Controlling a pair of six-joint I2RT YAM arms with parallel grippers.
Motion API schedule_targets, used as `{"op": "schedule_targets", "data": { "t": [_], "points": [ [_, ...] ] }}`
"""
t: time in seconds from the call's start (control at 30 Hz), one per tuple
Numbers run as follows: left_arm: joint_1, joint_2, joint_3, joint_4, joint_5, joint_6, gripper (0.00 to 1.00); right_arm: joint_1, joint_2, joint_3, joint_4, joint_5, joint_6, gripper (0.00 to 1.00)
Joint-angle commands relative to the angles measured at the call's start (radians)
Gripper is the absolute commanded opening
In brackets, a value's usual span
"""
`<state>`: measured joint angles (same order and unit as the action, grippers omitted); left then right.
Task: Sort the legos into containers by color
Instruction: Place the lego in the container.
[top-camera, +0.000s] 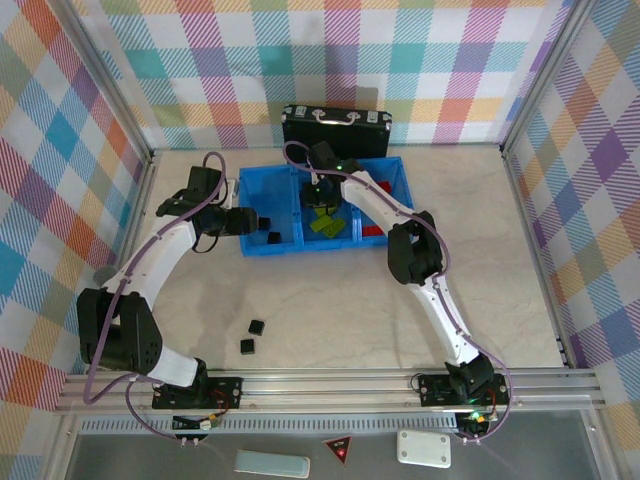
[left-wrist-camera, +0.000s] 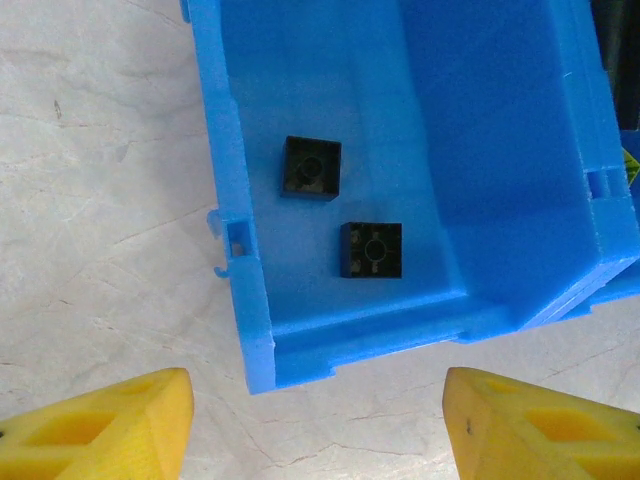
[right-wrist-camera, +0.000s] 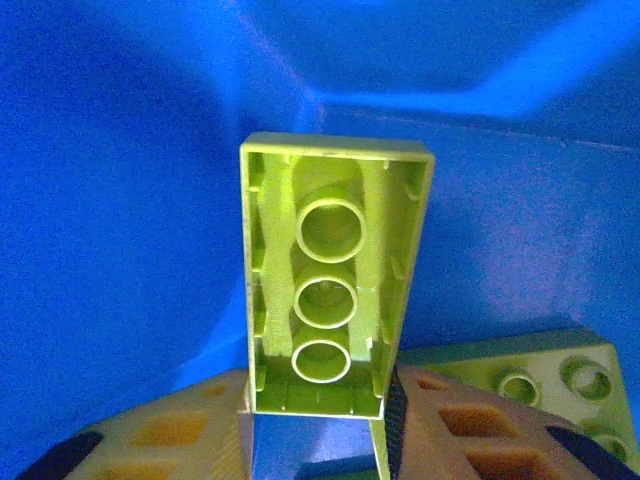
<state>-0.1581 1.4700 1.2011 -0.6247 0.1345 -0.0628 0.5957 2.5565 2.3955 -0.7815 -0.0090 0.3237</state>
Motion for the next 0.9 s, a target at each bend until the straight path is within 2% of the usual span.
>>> {"op": "schedule_targets", "data": {
  "t": [0.0,0.27,0.87],
  "points": [
    [0.016,0.013,0.014,0.002,0.012,-0.002,0.67,0.003,0.024,0.030,0.028,-0.036,0.003,0.39],
    [0.016,0.017,0.016,-0.009,-0.002,0.000,0.67,0.002,0.005,0.030,0.019,-0.045,0.010,0.47],
    [0.014,0.029,0.012,-0.051,0.010,-0.021,0.67,0.010,-0.148,-0.028,-0.121,-0.075,0.015,0.48]
  ]
}}
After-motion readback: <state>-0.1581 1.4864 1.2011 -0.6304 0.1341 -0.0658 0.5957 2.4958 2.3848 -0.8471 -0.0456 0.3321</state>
